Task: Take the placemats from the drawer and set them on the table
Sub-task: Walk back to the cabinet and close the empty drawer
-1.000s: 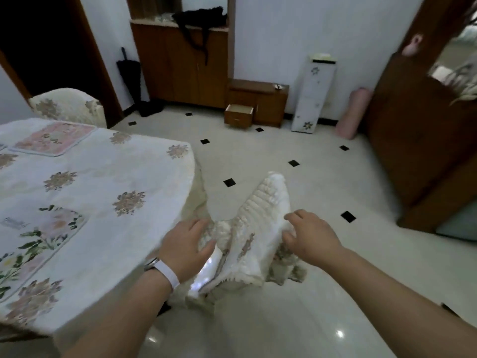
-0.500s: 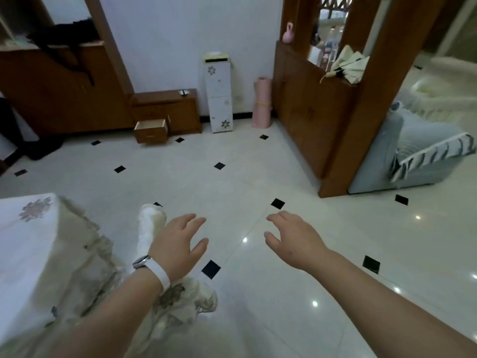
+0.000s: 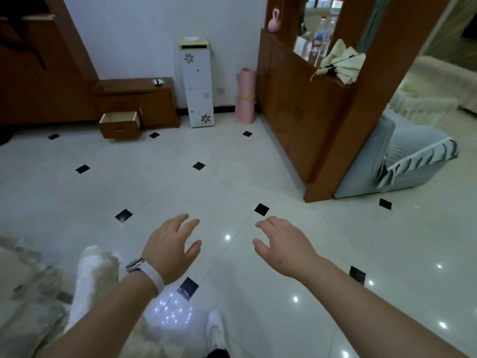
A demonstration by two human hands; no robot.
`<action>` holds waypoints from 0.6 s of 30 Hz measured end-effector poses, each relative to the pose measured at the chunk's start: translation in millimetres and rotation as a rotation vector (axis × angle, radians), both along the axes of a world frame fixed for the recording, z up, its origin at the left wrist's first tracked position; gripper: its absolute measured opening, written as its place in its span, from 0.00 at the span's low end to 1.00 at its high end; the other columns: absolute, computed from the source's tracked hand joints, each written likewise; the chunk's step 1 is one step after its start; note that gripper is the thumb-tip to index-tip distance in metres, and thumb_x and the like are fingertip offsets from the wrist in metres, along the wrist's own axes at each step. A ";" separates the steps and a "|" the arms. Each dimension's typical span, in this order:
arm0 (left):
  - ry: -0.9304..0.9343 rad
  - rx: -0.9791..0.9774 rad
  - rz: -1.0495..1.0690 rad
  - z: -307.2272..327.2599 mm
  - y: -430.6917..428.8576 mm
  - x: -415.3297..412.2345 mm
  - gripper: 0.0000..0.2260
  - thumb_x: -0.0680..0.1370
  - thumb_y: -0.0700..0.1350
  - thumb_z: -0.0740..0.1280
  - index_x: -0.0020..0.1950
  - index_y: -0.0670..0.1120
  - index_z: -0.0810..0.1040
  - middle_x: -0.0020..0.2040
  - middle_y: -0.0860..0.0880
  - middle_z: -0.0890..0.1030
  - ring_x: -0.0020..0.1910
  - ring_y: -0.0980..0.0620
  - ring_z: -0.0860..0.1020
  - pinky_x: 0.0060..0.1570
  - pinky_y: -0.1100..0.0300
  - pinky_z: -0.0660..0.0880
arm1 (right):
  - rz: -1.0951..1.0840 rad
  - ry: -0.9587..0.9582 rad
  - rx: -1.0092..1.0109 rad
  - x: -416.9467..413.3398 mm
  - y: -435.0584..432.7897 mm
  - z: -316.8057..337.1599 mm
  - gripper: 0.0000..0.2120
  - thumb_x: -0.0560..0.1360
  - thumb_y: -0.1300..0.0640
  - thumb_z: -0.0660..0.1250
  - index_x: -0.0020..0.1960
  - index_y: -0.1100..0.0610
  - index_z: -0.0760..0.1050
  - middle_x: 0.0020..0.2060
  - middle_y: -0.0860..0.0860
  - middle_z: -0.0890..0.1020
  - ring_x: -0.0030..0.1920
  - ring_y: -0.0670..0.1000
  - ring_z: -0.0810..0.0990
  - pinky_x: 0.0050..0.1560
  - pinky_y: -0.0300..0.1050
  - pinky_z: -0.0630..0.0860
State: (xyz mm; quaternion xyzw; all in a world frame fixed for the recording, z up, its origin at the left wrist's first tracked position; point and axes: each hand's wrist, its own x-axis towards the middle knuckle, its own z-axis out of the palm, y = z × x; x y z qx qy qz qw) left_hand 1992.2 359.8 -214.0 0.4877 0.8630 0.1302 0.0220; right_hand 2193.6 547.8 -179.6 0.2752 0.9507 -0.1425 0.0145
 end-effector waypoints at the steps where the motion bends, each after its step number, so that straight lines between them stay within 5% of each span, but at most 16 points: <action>1: -0.015 0.004 0.006 -4.2 9.9 -17.7 0.26 0.73 0.60 0.57 0.65 0.48 0.77 0.63 0.43 0.79 0.59 0.42 0.78 0.53 0.47 0.77 | 0.000 -0.004 0.001 -17.3 11.5 -2.9 0.23 0.80 0.42 0.56 0.72 0.51 0.67 0.67 0.48 0.73 0.66 0.52 0.70 0.63 0.48 0.69; 18: -0.063 0.023 0.105 -3.4 132.2 -265.3 0.29 0.74 0.63 0.54 0.70 0.51 0.73 0.69 0.46 0.75 0.66 0.43 0.74 0.61 0.46 0.74 | -0.051 0.069 -0.020 -284.6 171.9 9.9 0.22 0.79 0.44 0.60 0.70 0.51 0.70 0.66 0.48 0.74 0.65 0.52 0.71 0.62 0.47 0.70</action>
